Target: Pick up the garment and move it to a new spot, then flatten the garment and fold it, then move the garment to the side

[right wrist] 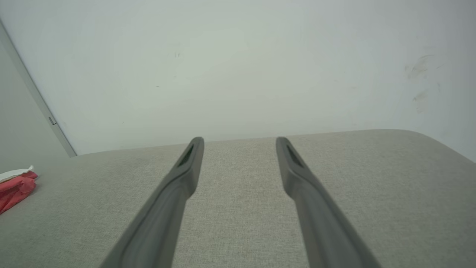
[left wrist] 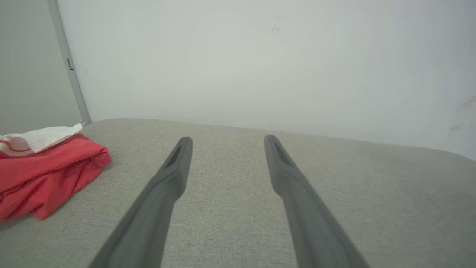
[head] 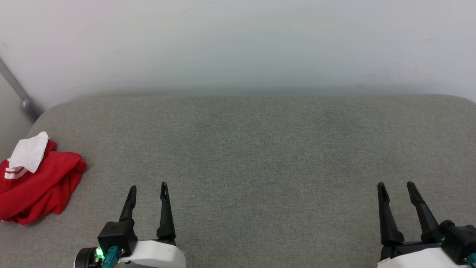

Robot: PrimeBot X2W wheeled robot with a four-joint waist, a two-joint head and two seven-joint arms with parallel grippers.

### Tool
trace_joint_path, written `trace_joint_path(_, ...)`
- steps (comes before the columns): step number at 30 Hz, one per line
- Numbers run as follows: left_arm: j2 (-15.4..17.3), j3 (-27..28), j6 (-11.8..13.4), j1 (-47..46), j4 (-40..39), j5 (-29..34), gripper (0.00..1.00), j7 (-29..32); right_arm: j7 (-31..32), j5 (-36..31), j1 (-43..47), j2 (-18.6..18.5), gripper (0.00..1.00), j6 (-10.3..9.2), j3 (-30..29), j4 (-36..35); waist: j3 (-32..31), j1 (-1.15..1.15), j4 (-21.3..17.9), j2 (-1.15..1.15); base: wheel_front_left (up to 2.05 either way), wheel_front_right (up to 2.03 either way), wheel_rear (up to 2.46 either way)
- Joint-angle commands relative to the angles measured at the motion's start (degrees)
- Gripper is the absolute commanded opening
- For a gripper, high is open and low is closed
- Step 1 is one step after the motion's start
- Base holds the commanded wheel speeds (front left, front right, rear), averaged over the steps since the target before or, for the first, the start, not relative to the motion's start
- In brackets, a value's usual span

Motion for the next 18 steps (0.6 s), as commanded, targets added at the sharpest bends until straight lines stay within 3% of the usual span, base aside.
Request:
trace_joint_path(1, -0.3, 0.1, -0.2, 0.4, -0.4, 1.6, 1.00, -0.6, -0.7, -1.5, 0.8, 0.1, 1.00, -0.01, 0.1, -0.8, 0.1, 0.00, 0.1, 0.00, 0.00, 0.00, 0.00)
trace_joint_path(18, -2.6, 2.0, -3.1, 1.5, 0.7, 6.7, 1.00, -2.3, -2.4, -5.1, 2.2, 0.1, 1.00, -0.02, 0.0, -1.5, 0.2, 0.00, 0.6, 0.00, 0.00, 0.00, 0.00)
